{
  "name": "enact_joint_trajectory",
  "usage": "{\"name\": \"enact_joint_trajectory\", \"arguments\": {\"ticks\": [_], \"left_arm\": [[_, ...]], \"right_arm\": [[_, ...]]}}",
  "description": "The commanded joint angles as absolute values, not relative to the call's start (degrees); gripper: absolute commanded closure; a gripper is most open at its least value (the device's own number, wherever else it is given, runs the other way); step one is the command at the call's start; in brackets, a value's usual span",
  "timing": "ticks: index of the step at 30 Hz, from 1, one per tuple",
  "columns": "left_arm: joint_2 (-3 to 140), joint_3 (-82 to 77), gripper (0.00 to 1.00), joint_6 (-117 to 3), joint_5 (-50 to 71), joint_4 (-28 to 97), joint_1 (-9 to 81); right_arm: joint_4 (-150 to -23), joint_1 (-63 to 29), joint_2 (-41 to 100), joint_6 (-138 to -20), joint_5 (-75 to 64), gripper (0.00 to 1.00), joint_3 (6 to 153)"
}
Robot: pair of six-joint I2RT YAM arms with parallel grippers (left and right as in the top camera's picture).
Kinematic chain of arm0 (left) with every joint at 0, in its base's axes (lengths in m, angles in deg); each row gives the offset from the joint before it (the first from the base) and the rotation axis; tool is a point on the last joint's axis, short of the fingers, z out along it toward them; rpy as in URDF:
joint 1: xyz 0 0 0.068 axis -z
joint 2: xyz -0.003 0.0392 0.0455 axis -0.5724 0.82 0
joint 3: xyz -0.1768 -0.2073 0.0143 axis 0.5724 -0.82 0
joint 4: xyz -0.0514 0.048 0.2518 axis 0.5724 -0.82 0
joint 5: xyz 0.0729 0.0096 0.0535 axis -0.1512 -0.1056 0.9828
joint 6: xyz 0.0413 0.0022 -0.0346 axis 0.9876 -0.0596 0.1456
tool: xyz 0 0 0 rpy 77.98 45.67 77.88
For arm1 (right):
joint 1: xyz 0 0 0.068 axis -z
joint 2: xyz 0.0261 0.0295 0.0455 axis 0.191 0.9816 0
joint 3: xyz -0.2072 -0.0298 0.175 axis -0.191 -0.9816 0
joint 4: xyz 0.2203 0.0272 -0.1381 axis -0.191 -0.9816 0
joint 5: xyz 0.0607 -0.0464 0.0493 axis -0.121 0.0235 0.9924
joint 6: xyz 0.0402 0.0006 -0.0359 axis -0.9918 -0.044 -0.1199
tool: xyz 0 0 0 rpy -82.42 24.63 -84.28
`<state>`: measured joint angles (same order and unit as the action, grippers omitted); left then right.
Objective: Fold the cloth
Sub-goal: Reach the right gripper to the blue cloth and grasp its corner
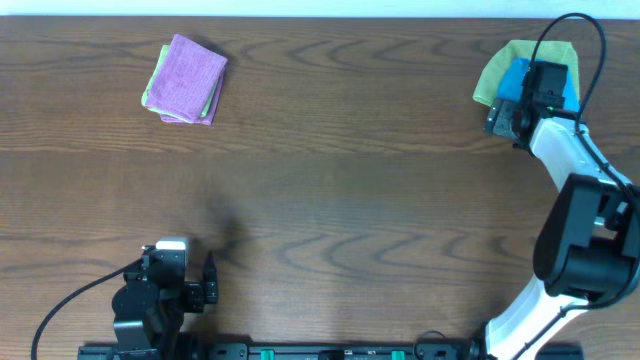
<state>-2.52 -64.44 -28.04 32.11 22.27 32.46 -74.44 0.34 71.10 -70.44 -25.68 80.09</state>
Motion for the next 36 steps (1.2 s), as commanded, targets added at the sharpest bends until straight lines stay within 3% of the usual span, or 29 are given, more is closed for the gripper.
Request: {"name": "enact_joint_trajectory", "arguments": {"ticks": [1, 19, 30, 33, 36], "left_arm": [[-2.9, -64.6, 0.05, -27.3, 32.5, 22.2, 32.7], [-2.9, -64.6, 0.05, -27.3, 32.5, 22.2, 32.7], [-2.9, -64.6, 0.05, -27.3, 32.5, 22.2, 32.7], [-2.9, -64.6, 0.05, -27.3, 32.5, 22.2, 32.7], [-2.9, -64.6, 0.05, -27.3, 32.5, 22.2, 32.7]], "right_arm": [[-73.6, 0.8, 72.6, -70.1, -24.9, 0.12, 81.2], [-67.5, 1.1, 77.8, -70.1, -21.2, 0.17, 81.2], [-66.7, 1.1, 80.5, -70.1, -20.5, 0.29, 81.2], [-66.2, 1.1, 80.6, -70.1, -20.5, 0.38, 81.2], [-66.1, 1.1, 80.6, -70.1, -20.5, 0.62, 81.2]]}}
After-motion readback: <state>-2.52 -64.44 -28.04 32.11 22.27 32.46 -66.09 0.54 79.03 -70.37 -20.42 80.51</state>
